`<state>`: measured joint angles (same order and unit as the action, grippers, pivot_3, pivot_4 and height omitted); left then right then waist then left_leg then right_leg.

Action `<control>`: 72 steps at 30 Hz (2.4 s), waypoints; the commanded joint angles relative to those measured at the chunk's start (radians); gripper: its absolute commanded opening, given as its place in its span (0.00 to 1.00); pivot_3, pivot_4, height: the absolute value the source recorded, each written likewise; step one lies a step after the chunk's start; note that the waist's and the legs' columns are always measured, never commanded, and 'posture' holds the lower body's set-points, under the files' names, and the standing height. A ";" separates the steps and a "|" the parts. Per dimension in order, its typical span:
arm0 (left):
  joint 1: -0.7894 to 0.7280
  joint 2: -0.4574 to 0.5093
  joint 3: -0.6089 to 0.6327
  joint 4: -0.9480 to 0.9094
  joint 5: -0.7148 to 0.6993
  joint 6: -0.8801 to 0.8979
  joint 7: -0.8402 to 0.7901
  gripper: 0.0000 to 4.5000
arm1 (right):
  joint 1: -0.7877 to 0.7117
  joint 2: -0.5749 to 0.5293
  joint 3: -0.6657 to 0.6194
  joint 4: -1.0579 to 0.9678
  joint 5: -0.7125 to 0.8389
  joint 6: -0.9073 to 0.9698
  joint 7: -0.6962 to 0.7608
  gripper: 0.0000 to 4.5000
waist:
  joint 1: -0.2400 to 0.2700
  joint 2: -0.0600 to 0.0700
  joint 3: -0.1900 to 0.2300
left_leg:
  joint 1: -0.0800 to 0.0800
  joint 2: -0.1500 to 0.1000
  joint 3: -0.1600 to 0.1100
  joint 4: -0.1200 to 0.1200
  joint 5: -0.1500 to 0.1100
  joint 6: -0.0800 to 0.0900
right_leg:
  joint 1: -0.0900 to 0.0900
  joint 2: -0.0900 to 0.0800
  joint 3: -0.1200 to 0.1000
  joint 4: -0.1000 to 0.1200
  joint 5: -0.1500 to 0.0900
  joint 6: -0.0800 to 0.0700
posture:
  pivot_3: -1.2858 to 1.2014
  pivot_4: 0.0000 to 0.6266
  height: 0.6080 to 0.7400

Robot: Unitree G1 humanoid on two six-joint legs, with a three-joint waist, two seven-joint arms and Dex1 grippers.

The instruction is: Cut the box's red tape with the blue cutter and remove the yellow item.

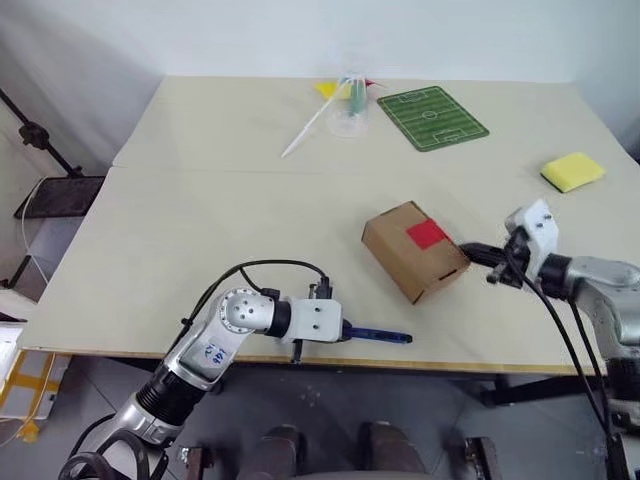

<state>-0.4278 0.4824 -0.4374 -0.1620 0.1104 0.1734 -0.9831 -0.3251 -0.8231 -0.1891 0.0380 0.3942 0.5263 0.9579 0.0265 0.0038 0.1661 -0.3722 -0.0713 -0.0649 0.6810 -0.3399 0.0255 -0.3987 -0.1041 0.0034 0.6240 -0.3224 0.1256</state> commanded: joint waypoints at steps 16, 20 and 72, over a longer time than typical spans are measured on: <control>-0.019 0.034 -0.031 0.018 0.000 -0.047 -0.051 0.10 | 0.400 -0.120 -0.025 -0.727 0.276 0.130 0.070 0.00 | 0.001 -0.001 0.001 | 0.001 0.003 0.000 0.000 0.000 -0.001 | 0.003 0.002 0.000 -0.005 0.000 0.000 | 0.52 0.24 1.00; -0.024 0.027 -0.044 0.011 0.006 -0.017 -0.054 0.10 | 0.354 -0.088 0.096 -0.687 0.180 0.109 0.003 0.00 | 0.003 -0.001 0.001 | 0.001 0.002 0.000 0.000 0.000 -0.001 | 0.002 0.001 0.000 -0.006 0.000 0.000 | 0.52 0.24 1.00; -0.030 0.015 -0.058 0.004 0.027 0.020 -0.064 0.10 | 0.225 0.082 0.412 -0.457 -0.084 -0.002 -0.057 0.00 | 0.000 -0.003 0.000 | 0.004 0.000 -0.002 0.000 0.000 -0.001 | 0.004 0.000 -0.001 -0.004 0.000 0.000 | 0.52 0.24 1.00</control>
<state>-0.4692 0.4935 -0.4615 -0.1514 0.1229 0.1885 -1.0366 -0.1052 -0.7471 0.1961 -0.4252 0.3311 0.5013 0.9122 0.0269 0.0012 0.1658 -0.3684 -0.0713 -0.0674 0.6808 -0.3398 0.0249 -0.3947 -0.1038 0.0028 0.6200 -0.3224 0.1255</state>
